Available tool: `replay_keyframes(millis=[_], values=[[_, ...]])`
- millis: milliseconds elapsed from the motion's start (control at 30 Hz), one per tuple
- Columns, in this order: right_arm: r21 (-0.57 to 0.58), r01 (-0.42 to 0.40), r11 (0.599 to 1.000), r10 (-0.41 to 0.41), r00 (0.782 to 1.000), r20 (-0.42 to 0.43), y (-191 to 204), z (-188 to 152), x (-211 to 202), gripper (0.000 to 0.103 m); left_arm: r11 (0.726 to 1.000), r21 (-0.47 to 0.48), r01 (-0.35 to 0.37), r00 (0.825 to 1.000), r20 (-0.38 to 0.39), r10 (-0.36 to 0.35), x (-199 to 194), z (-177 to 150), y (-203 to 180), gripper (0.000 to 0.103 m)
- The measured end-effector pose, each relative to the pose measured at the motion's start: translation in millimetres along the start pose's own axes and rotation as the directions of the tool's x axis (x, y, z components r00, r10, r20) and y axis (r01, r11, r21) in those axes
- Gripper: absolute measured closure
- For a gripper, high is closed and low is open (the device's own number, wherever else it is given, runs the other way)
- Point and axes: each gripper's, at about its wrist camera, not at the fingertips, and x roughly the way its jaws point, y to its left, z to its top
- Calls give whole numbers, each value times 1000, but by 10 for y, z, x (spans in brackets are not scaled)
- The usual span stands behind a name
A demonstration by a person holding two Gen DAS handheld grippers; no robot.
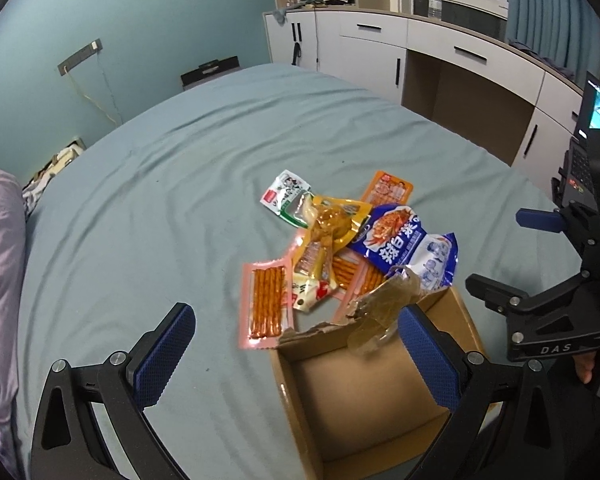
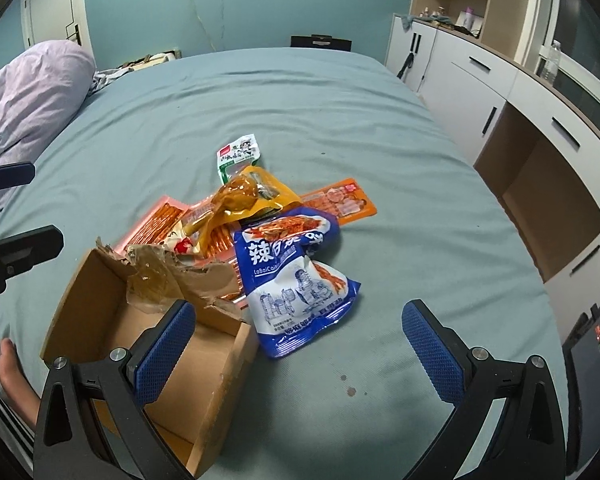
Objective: Organize snacks
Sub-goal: 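Move both tools back toward the emptied box and snack pile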
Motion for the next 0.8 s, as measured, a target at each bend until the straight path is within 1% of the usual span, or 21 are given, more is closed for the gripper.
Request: replay_keyframes(millis=[200, 367, 800], values=[[-9, -3, 1000, 3, 1000, -3, 23, -3, 19, 0, 1000, 13, 1, 1000, 0, -1, -28, 9, -26, 0], [-3, 2, 1000, -2, 1000, -1, 30, 0, 28, 0, 1000, 5, -6, 1000, -3, 6, -36, 13, -13, 0], [70, 18, 997, -18, 1000, -8, -151, 7, 28, 0, 999, -42, -26, 999, -21, 25, -5, -9, 119, 0]])
